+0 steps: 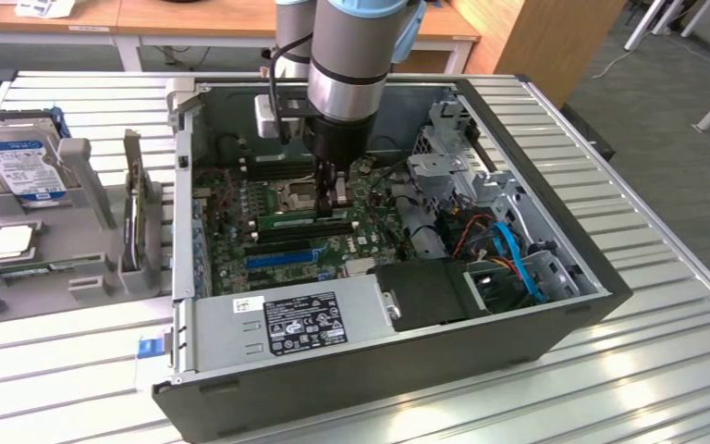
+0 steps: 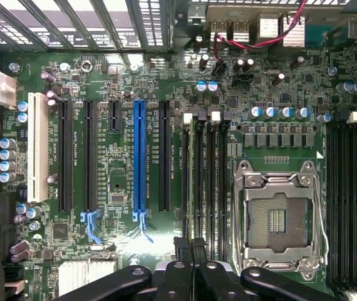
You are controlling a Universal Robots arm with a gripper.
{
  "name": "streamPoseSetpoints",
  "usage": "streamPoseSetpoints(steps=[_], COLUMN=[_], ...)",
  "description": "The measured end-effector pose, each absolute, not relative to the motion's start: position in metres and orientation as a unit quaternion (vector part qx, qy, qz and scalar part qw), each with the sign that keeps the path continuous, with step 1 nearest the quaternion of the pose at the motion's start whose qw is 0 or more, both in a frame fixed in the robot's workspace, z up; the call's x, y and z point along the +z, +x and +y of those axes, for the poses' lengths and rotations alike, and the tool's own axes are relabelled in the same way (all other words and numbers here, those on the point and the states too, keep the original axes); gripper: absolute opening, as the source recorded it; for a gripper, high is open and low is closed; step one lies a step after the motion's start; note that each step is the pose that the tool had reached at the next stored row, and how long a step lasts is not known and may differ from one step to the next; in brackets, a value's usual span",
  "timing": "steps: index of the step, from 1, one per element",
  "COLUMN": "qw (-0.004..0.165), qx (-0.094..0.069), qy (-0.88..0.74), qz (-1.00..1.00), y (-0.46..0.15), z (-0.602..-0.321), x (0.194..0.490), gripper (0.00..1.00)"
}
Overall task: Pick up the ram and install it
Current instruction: 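Insert the ram into the slot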
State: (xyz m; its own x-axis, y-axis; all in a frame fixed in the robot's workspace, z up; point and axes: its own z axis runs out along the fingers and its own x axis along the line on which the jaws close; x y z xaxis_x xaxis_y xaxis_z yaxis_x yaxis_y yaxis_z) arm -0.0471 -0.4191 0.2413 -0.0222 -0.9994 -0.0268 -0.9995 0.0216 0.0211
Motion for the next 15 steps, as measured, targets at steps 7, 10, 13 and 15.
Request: streamPoseSetpoints(steps=[7,10,13,15], qw=[0.002,0.002,0.002,0.002], qx=[0.017,0.017,0.017,0.017], qy=[-0.699,-0.699,-0.699,-0.699], qz=[0.715,0.715,0.715,0.715], y=[-0.0471,-0.0471,-0.0471,-0.0472], z=[-0.4191,-0.4191,-0.4191,-0.4191], x=[0.2410,0.2390,0.2373,0.2365], gripper=[0.11,0.11,0.11,0.11])
